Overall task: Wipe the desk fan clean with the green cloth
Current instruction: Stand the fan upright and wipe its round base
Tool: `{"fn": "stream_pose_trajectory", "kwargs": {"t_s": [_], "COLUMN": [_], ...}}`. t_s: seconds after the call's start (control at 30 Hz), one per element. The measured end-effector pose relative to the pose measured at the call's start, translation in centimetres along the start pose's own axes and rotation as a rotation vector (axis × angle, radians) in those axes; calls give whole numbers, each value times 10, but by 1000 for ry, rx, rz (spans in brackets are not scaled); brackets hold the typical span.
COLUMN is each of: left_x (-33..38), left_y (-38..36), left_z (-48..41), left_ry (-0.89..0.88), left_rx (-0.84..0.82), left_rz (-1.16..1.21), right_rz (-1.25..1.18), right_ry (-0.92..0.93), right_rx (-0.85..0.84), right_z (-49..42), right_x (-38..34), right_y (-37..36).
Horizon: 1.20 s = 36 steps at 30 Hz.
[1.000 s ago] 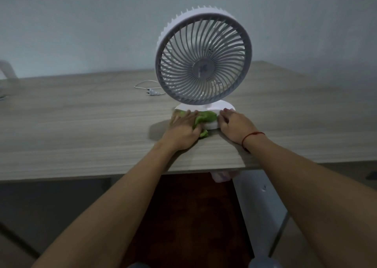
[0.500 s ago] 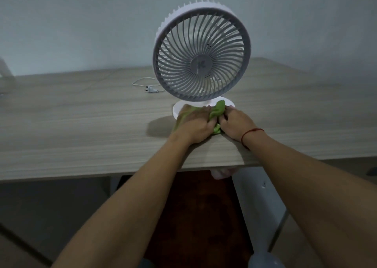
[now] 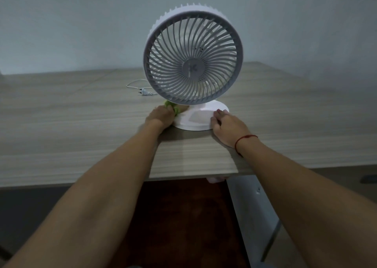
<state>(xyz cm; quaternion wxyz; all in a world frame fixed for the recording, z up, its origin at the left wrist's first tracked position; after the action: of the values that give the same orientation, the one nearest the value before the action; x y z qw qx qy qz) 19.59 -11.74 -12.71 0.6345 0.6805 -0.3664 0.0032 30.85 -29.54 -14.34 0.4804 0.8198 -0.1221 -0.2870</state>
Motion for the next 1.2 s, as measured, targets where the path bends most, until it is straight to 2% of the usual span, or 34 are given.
{"fn": "stream_pose_trajectory", "kwargs": {"t_s": [0.17, 0.27, 0.33, 0.43, 0.53, 0.7, 0.77, 0.9, 1.07, 1.13, 1.2], "left_x": [10, 2, 0, 9, 11, 13, 11, 7, 9, 12, 15], "left_y": [-9, -6, -2, -12, -20, -12, -12, -14, -7, -8, -11], "left_z": [4, -4, -2, 3, 6, 38, 50, 49, 17, 11, 15], "left_ry": [11, 226, 250, 27, -85, -570, -625, -549, -196, -168, -249], "left_rx": [132, 275, 328, 162, 60, 125, 109, 63, -26, -46, -17], "left_rz": [58, 302, 350, 202, 142, -46, -37, 11, -26, -59, -115], "right_rz": [-12, -23, -27, -29, -36, -57, -63, -65, -70, -62, -68], "right_ry": [7, 18, 24, 27, 35, 26, 28, 14, 0, 5, 4], "right_rx": [7, 17, 22, 21, 21, 20, 11, -2, -16, -6, 2], "right_z": [1, 1, 1, 1, -1, -2, -2, -2, -1, -2, -2], "right_x": [-1, 0, 0, 0, 0, 0, 1, 4, 4, 4, 3], "right_y": [1, 1, 0, 0, -1, -2, -1, -2, 0, -1, -2]}}
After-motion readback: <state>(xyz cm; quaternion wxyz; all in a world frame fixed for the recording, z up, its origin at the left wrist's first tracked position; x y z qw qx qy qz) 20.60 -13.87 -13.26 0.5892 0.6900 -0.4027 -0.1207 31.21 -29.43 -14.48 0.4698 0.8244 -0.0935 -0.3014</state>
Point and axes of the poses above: each hand's wrist, its own z-axis away from the middle knuckle, its own y-axis out of the back of the hand, x = y × z, the point moved 1 cm from there along -z, towards the middle knuckle, and after that the axes turned 7 degrees about x, right-handed, at the moved point
